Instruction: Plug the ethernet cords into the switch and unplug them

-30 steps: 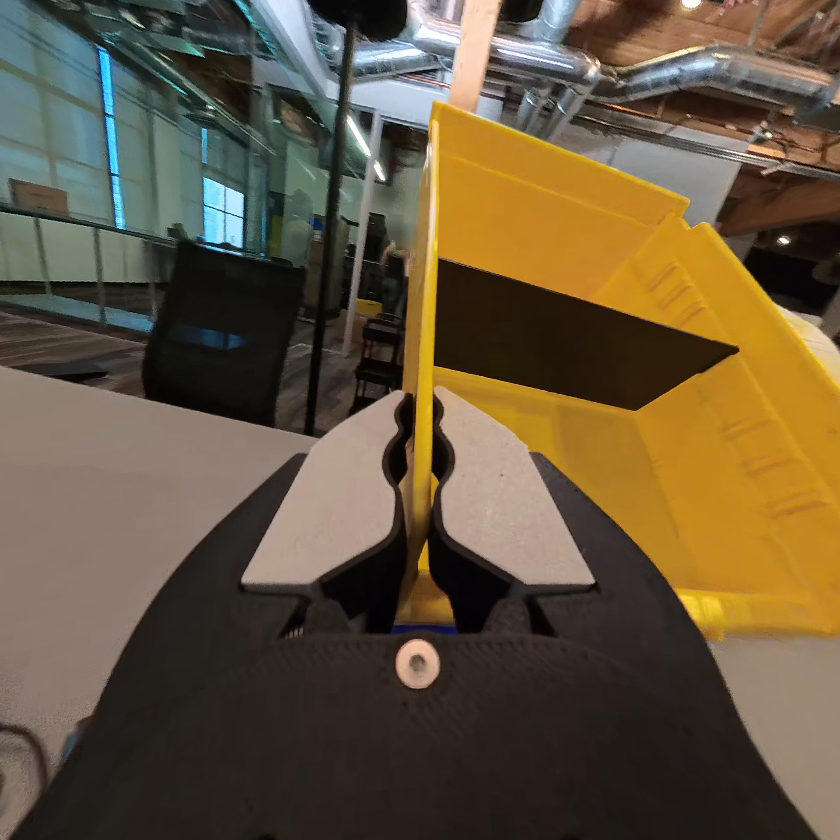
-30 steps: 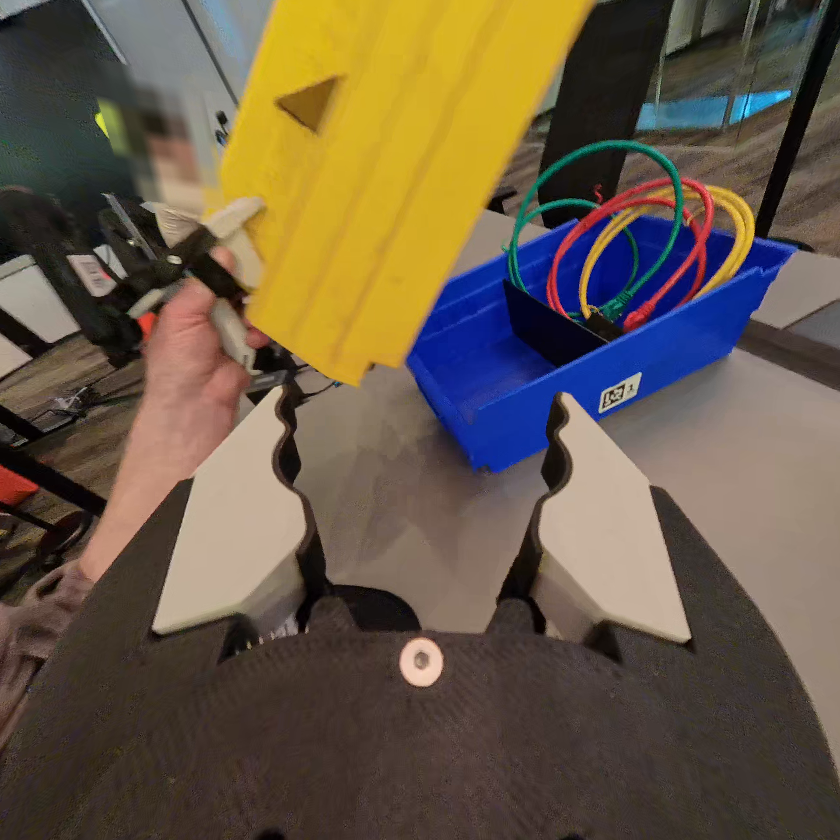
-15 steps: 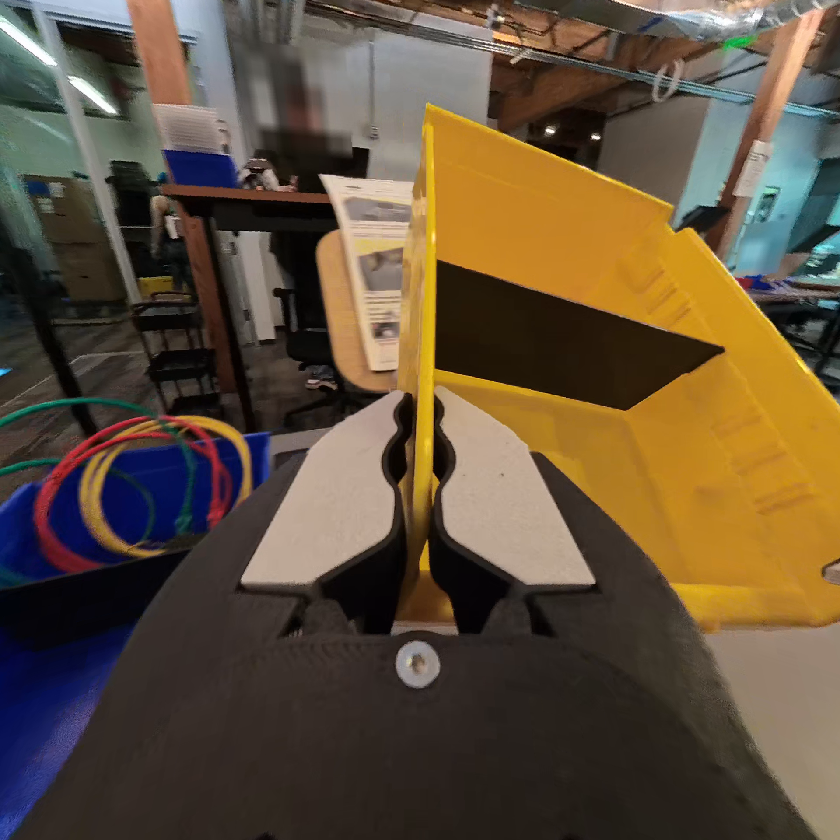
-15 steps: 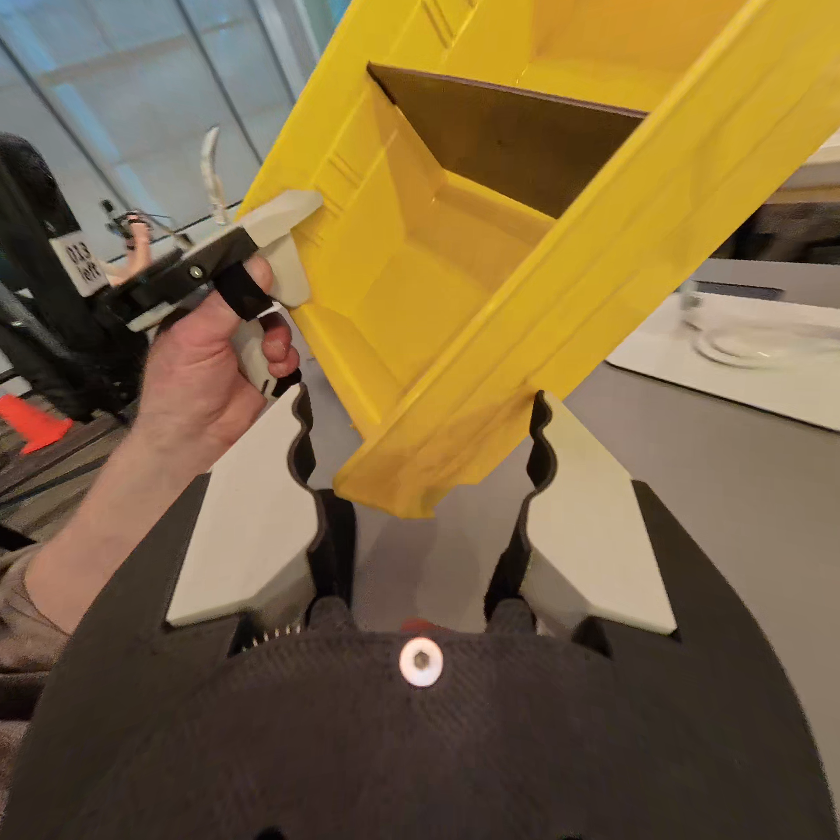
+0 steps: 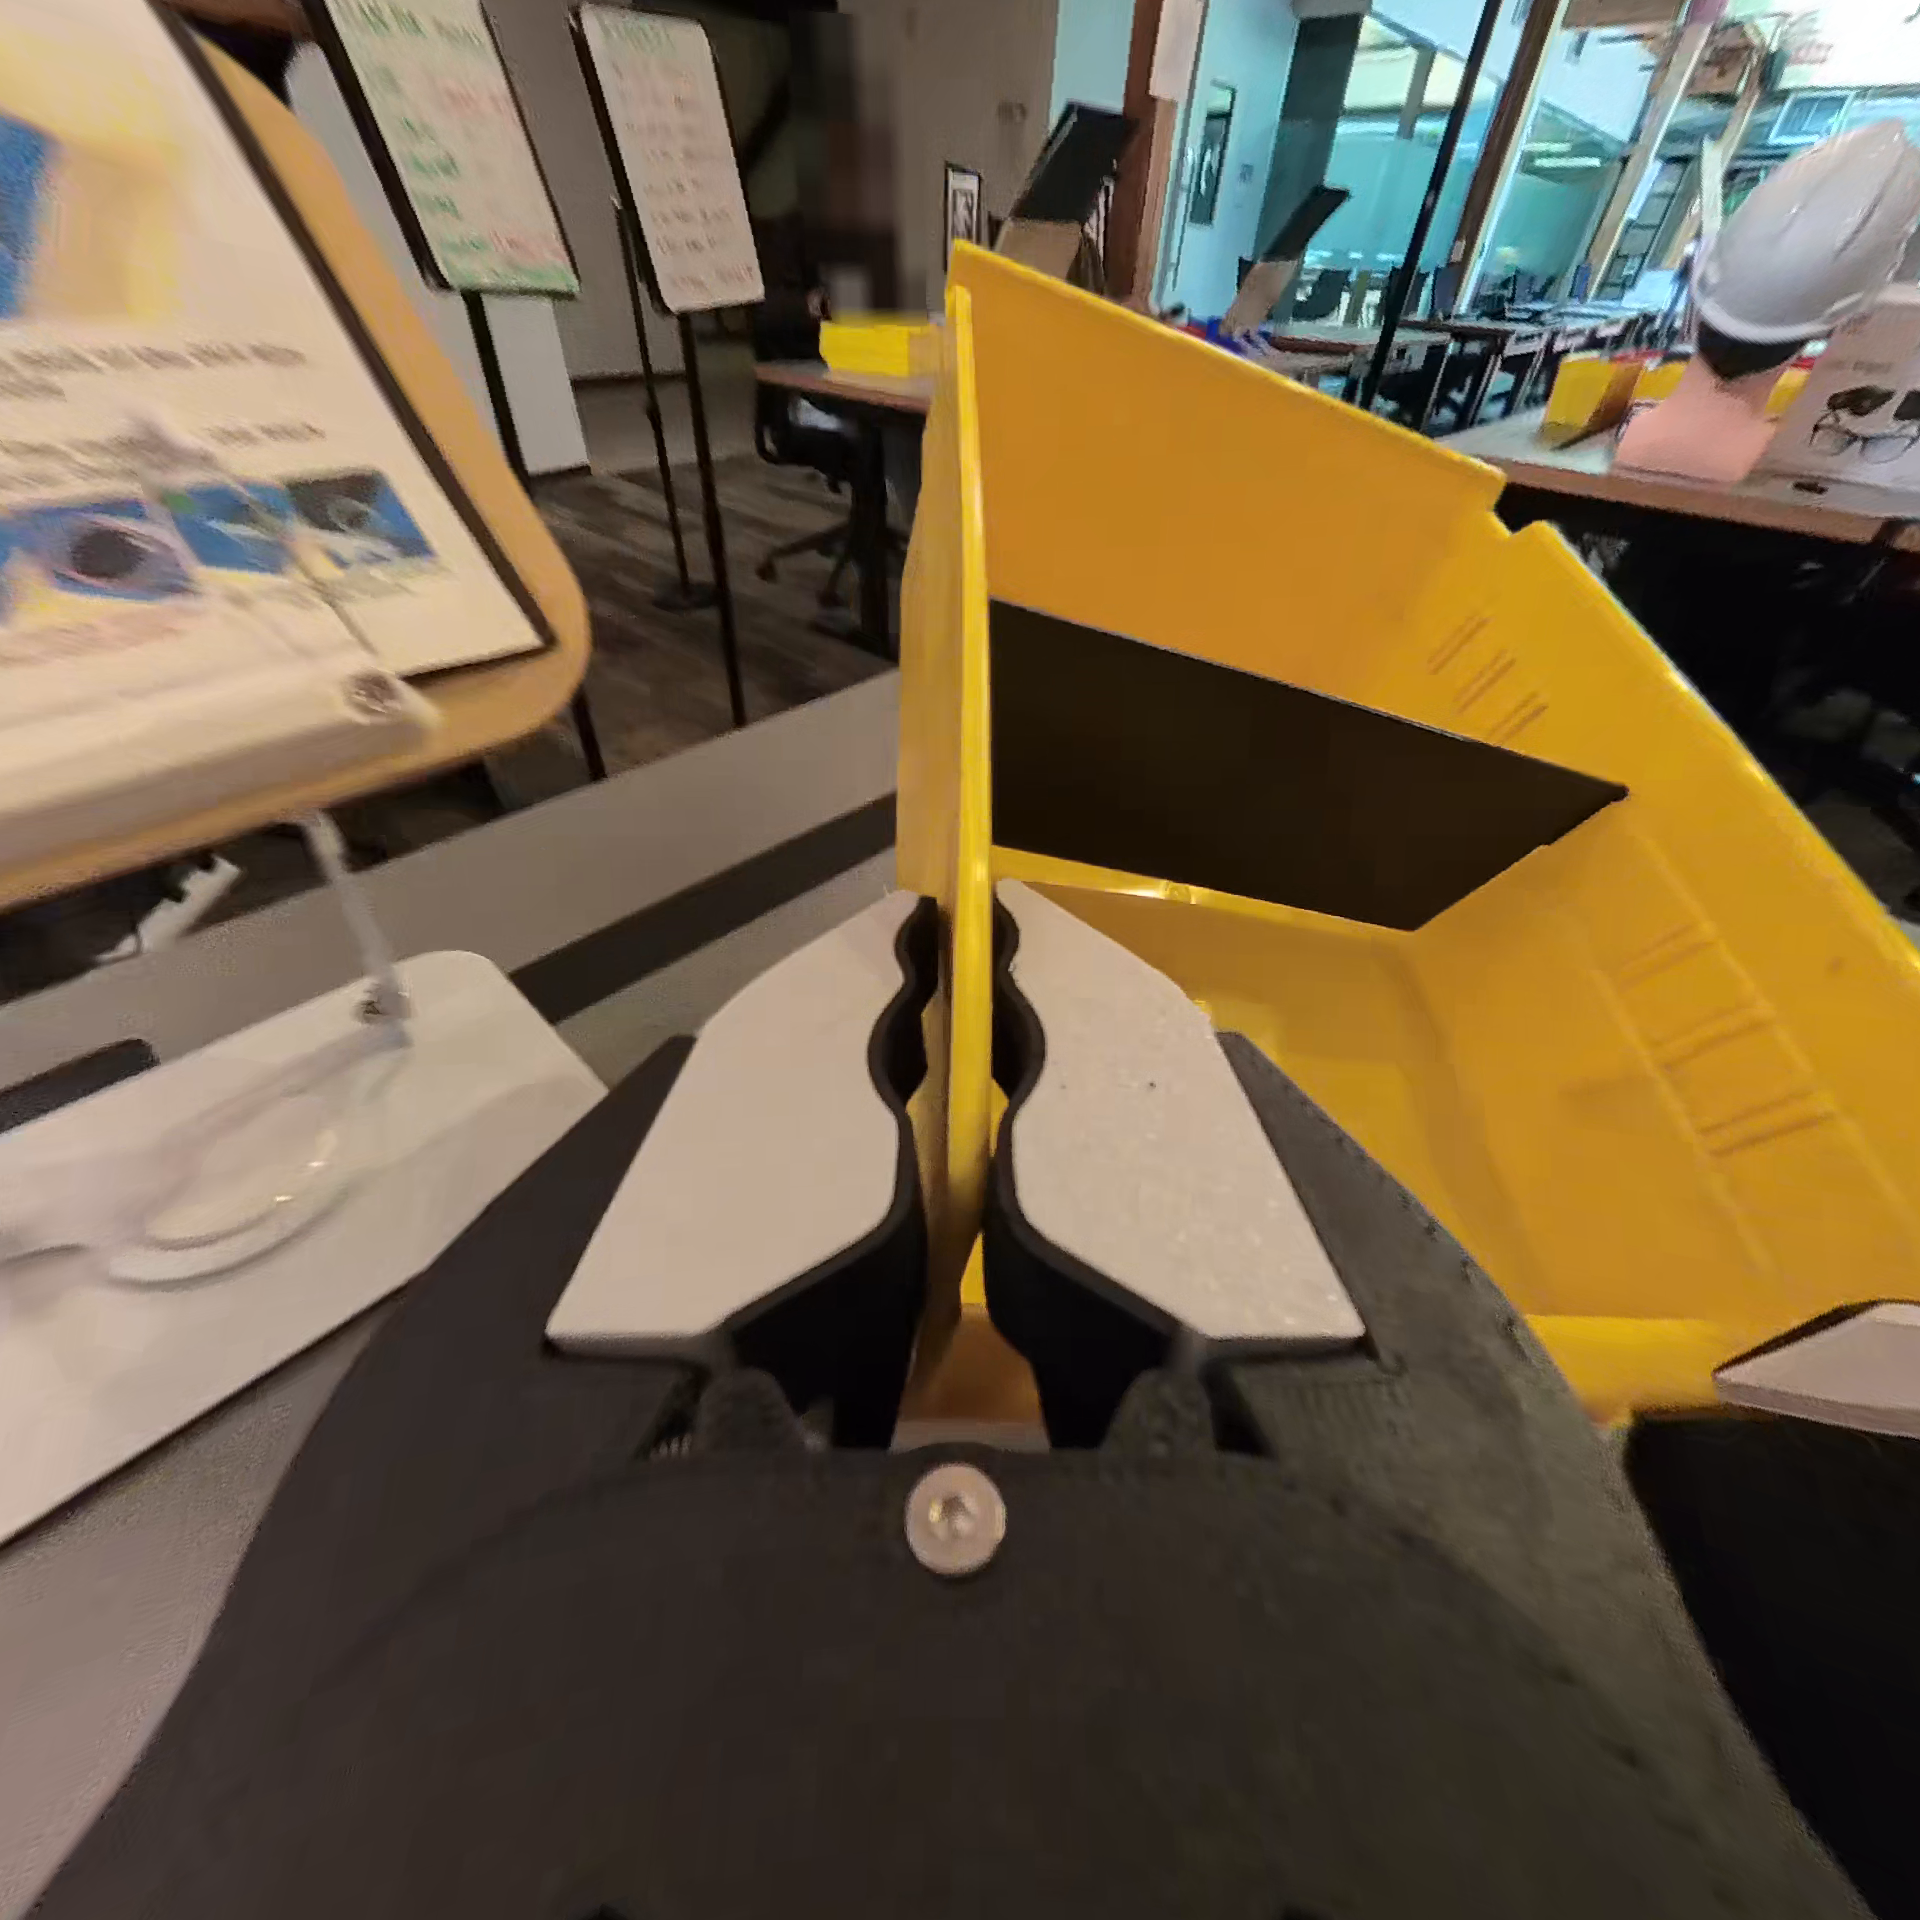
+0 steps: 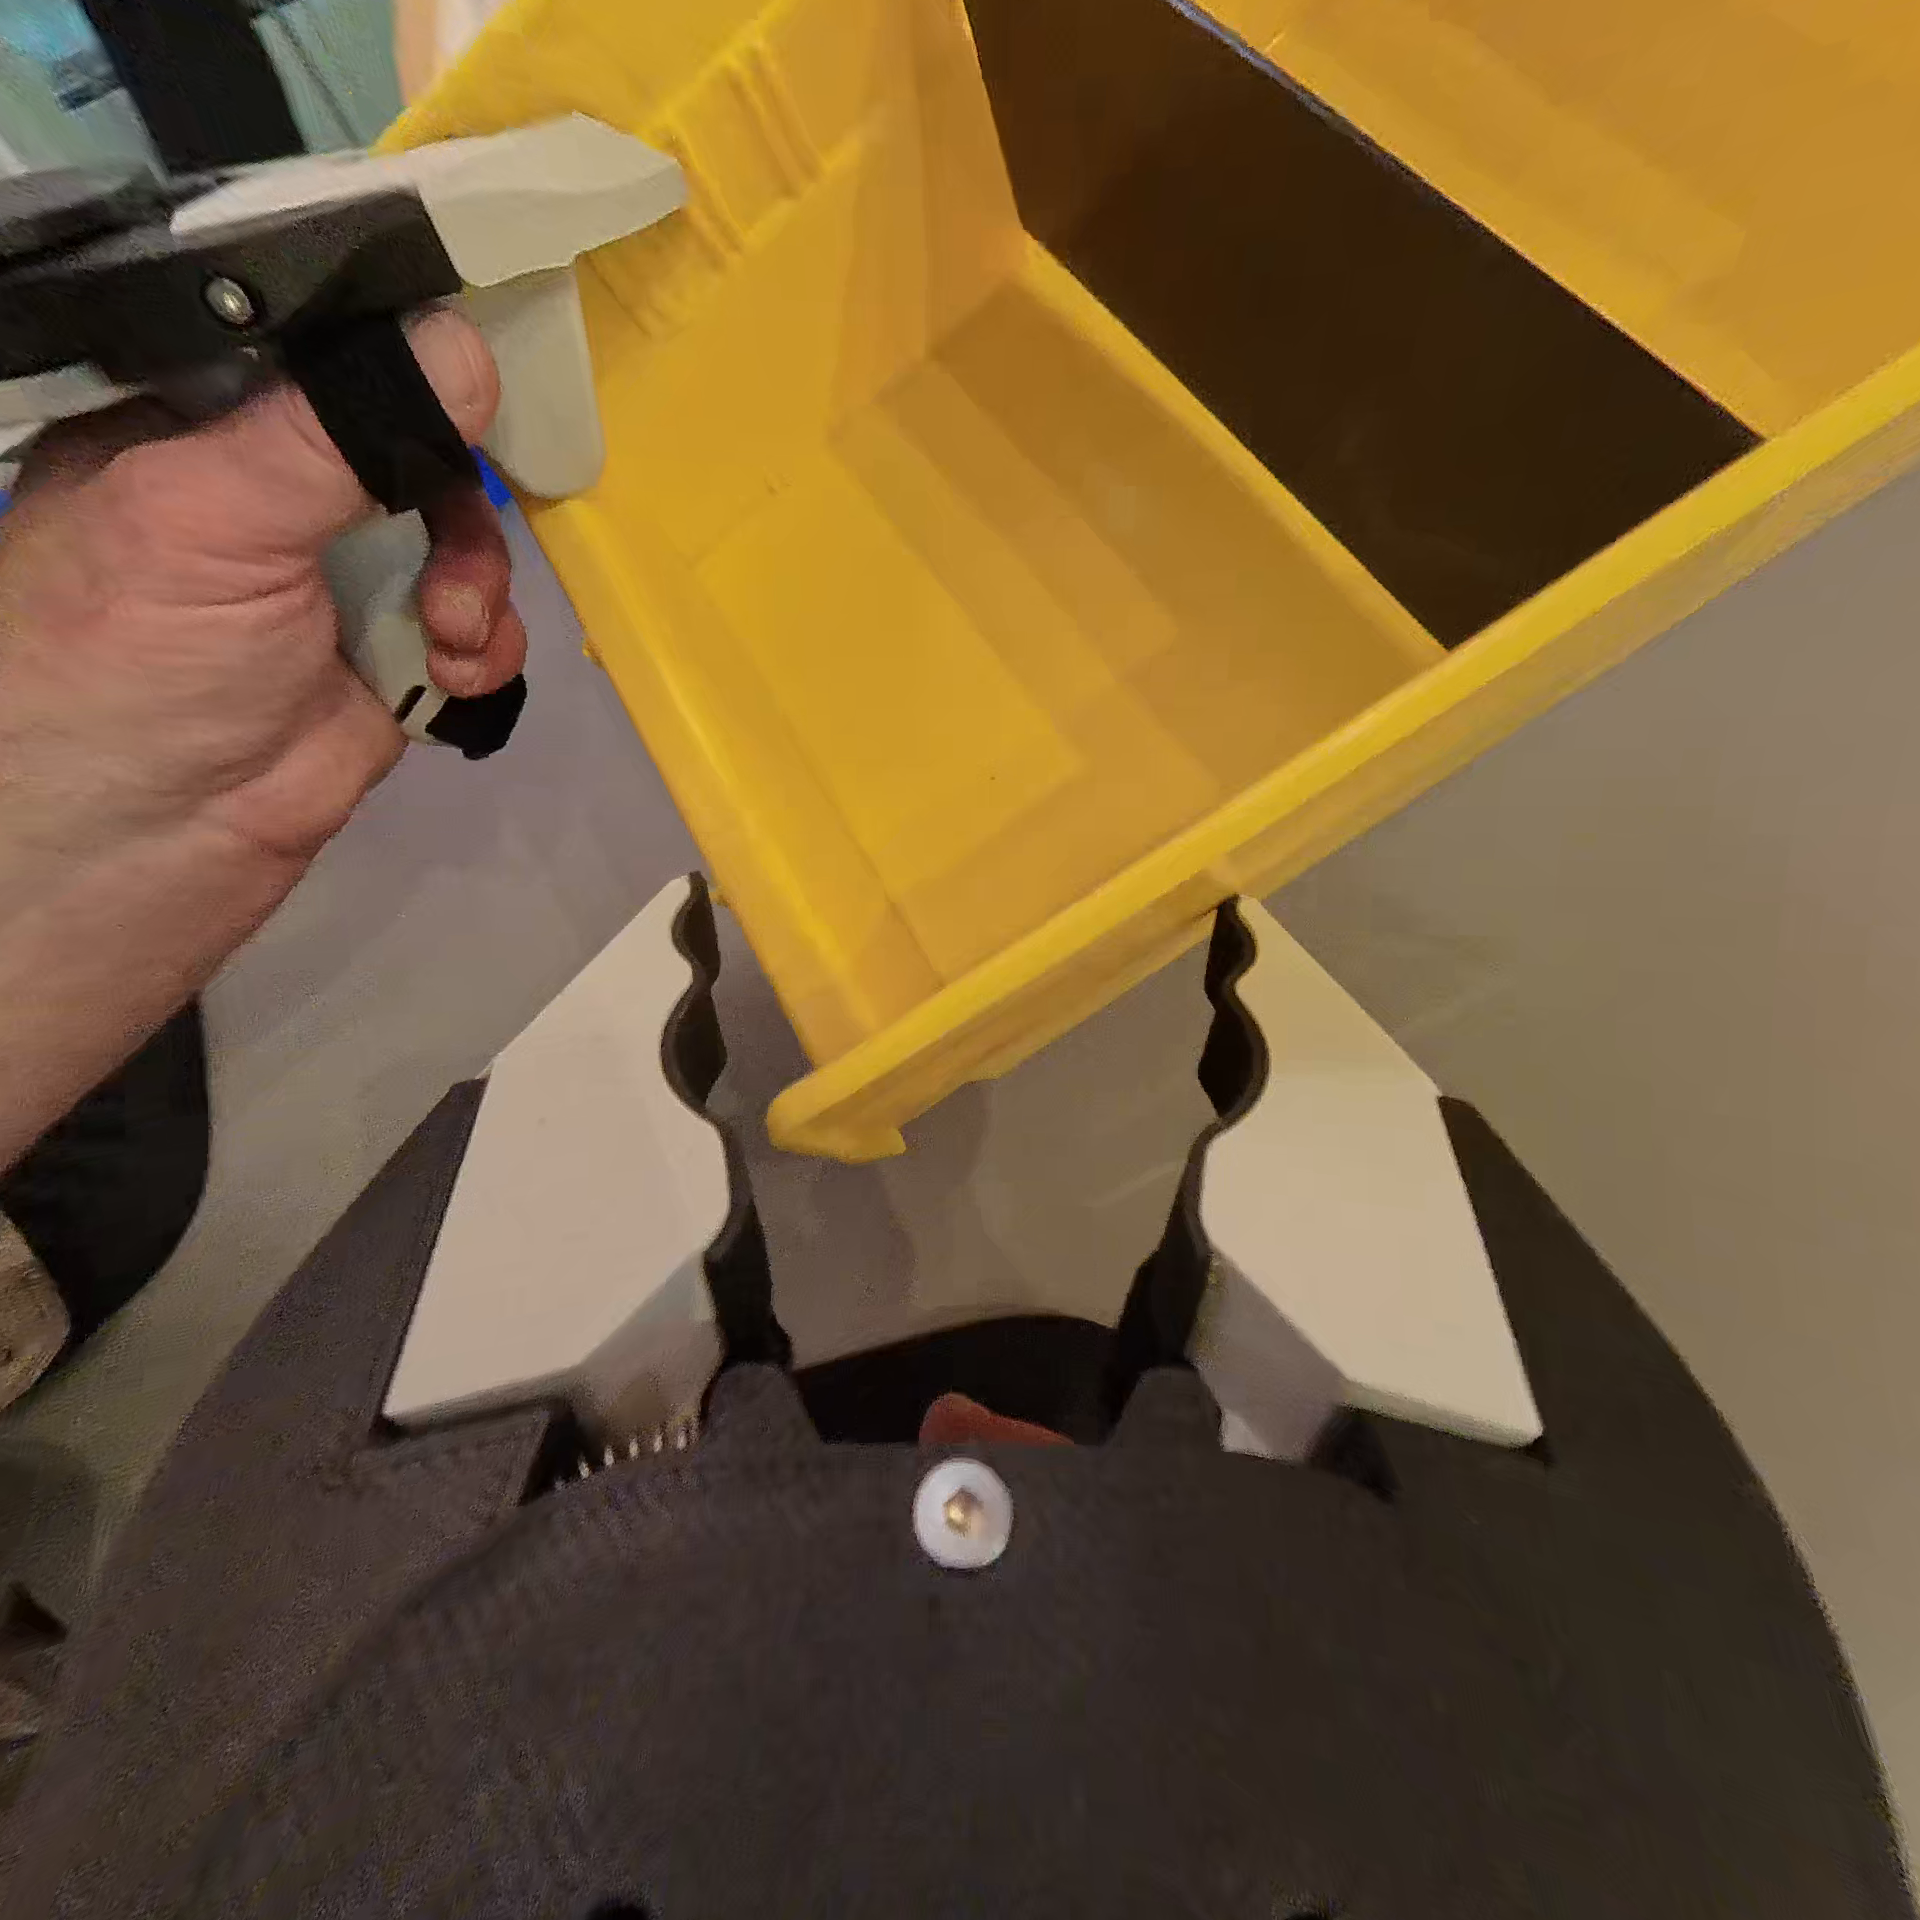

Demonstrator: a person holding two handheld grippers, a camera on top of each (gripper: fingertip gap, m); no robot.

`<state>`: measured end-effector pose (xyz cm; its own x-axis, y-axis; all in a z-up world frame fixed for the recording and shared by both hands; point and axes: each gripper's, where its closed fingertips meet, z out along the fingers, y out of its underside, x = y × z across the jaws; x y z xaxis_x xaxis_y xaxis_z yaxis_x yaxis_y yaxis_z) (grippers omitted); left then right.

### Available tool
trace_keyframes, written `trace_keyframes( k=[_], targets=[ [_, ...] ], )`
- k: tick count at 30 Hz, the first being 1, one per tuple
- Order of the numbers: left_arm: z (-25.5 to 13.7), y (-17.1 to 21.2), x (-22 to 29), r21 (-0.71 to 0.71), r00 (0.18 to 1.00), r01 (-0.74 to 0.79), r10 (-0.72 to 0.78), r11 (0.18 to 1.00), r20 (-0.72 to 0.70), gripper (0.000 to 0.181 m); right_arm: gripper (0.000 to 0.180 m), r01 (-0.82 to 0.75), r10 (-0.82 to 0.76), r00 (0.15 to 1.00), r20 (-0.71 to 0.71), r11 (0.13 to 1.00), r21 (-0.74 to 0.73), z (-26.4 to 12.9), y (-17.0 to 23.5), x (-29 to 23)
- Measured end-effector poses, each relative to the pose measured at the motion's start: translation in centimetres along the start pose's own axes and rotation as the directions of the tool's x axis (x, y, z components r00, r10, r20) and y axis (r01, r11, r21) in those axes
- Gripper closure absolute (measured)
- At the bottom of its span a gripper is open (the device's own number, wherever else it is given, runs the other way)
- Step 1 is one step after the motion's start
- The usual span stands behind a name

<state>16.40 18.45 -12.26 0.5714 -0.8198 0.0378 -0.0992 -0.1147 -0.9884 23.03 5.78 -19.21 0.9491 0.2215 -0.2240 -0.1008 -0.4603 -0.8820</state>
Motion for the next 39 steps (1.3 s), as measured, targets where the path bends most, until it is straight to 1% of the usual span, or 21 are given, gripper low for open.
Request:
trace_keyframes(
  k=[5, 7, 11, 15, 19, 23, 25, 27, 29, 31, 34, 36, 37, 39],
  targets=[
    [5.6, 3.2, 2.3, -0.090, 0.995, 0.075, -0.080, 0.993, -0.054, 0.172, 0.083, -0.053, 0.047, 0.996, -0.075, 0.995, -0.079, -0.2, 1.7, 5.3],
    [7.1, 4.1, 3.1, -0.100, 0.989, 0.116, -0.124, 0.988, -0.085, 0.168, 0.084, -0.057, 0.047, 0.994, -0.099, 0.993, -0.104, -0.1, 2.3, 6.9],
    [9.0, 5.9, 4.0, -0.139, 0.977, 0.177, -0.191, 0.974, -0.096, 0.164, 0.083, -0.072, 0.055, 0.992, -0.118, 0.987, -0.141, 0.1, 3.1, 9.2],
    [9.9, 7.6, 4.5, -0.185, 0.966, 0.213, -0.235, 0.959, -0.108, 0.158, 0.081, -0.113, 0.094, 0.990, -0.106, 0.977, -0.183, 0.6, 4.4, 10.4],
    [10.1, 8.8, 4.7, -0.194, 0.965, 0.210, -0.234, 0.958, -0.115, 0.157, 0.081, -0.088, 0.065, 0.991, -0.117, 0.975, -0.202, 0.8, 5.0, 11.1],
    [9.9, 9.8, 5.5, -0.237, 0.953, 0.222, -0.262, 0.946, -0.153, 0.149, 0.083, -0.063, 0.034, 0.990, -0.138, 0.976, -0.209, 0.6, 4.9, 12.2],
    [9.5, 9.7, 6.4, -0.255, 0.945, 0.231, -0.279, 0.939, -0.173, 0.138, 0.086, -0.066, 0.037, 0.989, -0.142, 0.976, -0.207, 0.4, 4.7, 13.1],
    [9.2, 9.4, 7.8, -0.277, 0.937, 0.226, -0.286, 0.934, -0.202, 0.124, 0.096, -0.064, 0.028, 0.987, -0.160, 0.974, -0.219, 0.1, 4.6, 14.4],
    [9.1, 9.2, 9.2, -0.294, 0.930, 0.225, -0.295, 0.929, -0.220, 0.113, 0.100, -0.042, -0.003, 0.983, -0.184, 0.970, -0.238, 0.0, 4.6, 16.1],
    [9.2, 9.3, 10.5, -0.310, 0.926, 0.221, -0.298, 0.925, -0.231, 0.113, 0.104, -0.032, -0.024, 0.977, -0.213, 0.967, -0.254, -0.3, 4.3, 18.0],
    [9.7, 9.0, 12.1, -0.321, 0.882, 0.314, -0.400, 0.893, -0.249, 0.112, 0.108, -0.056, -0.001, 0.975, -0.221, 0.966, -0.254, -0.5, 3.4, 20.6],
    [10.5, 8.7, 12.8, -0.321, 0.848, 0.381, -0.465, 0.867, -0.252, 0.111, 0.116, -0.060, -0.002, 0.975, -0.224, 0.961, -0.269, -0.6, 2.8, 22.4],
    [11.0, 8.5, 13.2, -0.321, 0.833, 0.405, -0.491, 0.856, -0.255, 0.111, 0.116, -0.054, -0.010, 0.973, -0.228, 0.961, -0.271, -0.6, 2.3, 23.4],
    [12.3, 8.4, 13.9, -0.317, 0.830, 0.414, -0.497, 0.853, -0.254, 0.113, 0.114, -0.049, -0.015, 0.974, -0.226, 0.959, -0.279, -0.2, 1.7, 25.3]
  ],
)
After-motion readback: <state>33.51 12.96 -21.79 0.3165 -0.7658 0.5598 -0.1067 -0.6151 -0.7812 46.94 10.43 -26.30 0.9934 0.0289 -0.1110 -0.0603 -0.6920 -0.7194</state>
